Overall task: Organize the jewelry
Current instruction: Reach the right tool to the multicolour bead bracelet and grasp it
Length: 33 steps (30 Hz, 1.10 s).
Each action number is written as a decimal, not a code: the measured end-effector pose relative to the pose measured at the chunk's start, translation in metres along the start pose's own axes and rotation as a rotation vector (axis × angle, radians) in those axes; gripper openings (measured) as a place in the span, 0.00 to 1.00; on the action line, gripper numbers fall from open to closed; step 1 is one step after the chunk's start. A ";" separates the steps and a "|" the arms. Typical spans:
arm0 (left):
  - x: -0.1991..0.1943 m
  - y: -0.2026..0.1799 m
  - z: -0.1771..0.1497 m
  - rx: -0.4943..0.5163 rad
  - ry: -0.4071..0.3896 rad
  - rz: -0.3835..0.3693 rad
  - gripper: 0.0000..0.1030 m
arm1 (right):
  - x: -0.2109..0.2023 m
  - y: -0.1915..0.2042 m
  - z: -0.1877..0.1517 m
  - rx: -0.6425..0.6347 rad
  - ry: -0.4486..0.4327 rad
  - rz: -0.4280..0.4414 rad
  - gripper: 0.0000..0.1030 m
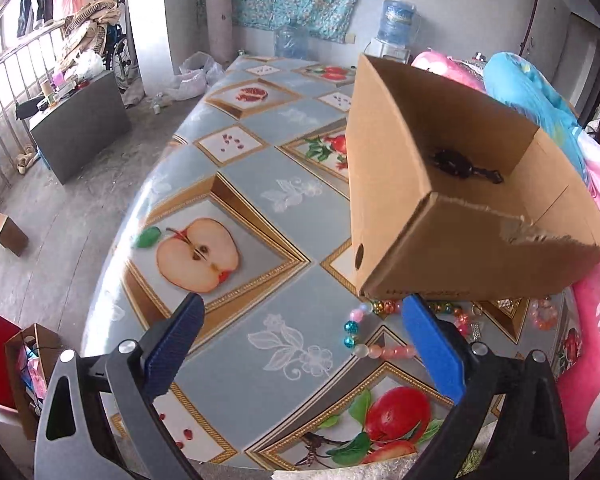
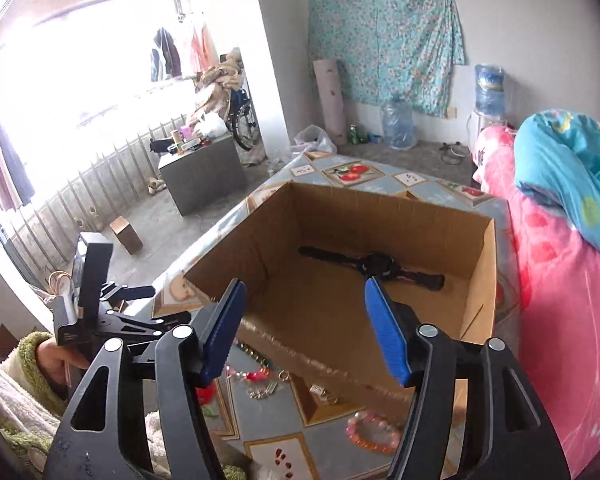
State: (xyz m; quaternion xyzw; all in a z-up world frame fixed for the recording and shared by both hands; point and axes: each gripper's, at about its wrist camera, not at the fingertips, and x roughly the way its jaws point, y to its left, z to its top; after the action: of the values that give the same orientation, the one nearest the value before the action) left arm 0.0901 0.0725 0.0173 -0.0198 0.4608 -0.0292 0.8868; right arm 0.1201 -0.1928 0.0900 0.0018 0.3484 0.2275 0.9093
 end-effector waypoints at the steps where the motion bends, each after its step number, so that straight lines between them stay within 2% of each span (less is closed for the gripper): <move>1: 0.011 -0.004 -0.004 0.010 0.022 0.021 0.94 | 0.007 0.003 -0.008 0.009 0.030 -0.006 0.65; 2: 0.024 -0.008 -0.008 0.025 0.051 0.047 0.94 | 0.015 0.007 -0.014 0.015 0.065 -0.010 0.69; 4: 0.042 -0.017 -0.016 0.066 0.088 0.042 0.94 | 0.026 0.015 -0.026 0.010 0.125 -0.065 0.73; 7: 0.042 -0.020 -0.024 0.081 0.050 0.070 0.96 | 0.031 0.022 -0.035 0.004 0.165 -0.134 0.79; 9: 0.041 -0.017 -0.028 0.090 0.055 0.058 0.96 | 0.032 0.025 -0.042 0.021 0.172 -0.172 0.92; 12: 0.038 -0.012 -0.032 0.118 0.053 0.039 0.96 | 0.037 0.026 -0.049 0.008 0.216 -0.261 0.92; 16: 0.033 -0.005 -0.035 0.153 0.063 0.015 0.96 | 0.041 0.035 -0.049 -0.078 0.212 -0.393 0.92; 19: 0.030 -0.002 -0.038 0.150 0.060 0.008 0.96 | 0.046 0.039 -0.050 -0.117 0.184 -0.344 0.92; 23: 0.028 -0.004 -0.042 0.147 0.042 0.022 0.96 | 0.050 0.040 -0.051 -0.059 0.131 -0.224 0.92; 26: 0.026 -0.003 -0.044 0.144 0.026 0.021 0.96 | 0.062 0.043 -0.049 -0.026 0.143 -0.171 0.92; 28: 0.027 -0.002 -0.043 0.141 0.026 0.014 0.96 | 0.070 0.048 -0.050 -0.011 0.163 -0.129 0.83; 30: 0.027 -0.002 -0.043 0.153 0.024 0.013 0.96 | 0.081 0.051 -0.051 -0.002 0.200 -0.088 0.66; 31: 0.025 -0.002 -0.043 0.158 0.018 0.016 0.95 | 0.085 0.055 -0.051 0.005 0.215 -0.070 0.62; 33: 0.016 -0.001 -0.044 0.152 -0.027 -0.016 0.93 | 0.094 0.058 -0.052 0.010 0.242 -0.039 0.51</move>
State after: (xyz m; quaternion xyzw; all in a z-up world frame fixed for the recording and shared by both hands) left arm 0.0632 0.0697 -0.0211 0.0434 0.4449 -0.0711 0.8917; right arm 0.1243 -0.1101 0.0008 -0.0281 0.4567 0.2065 0.8649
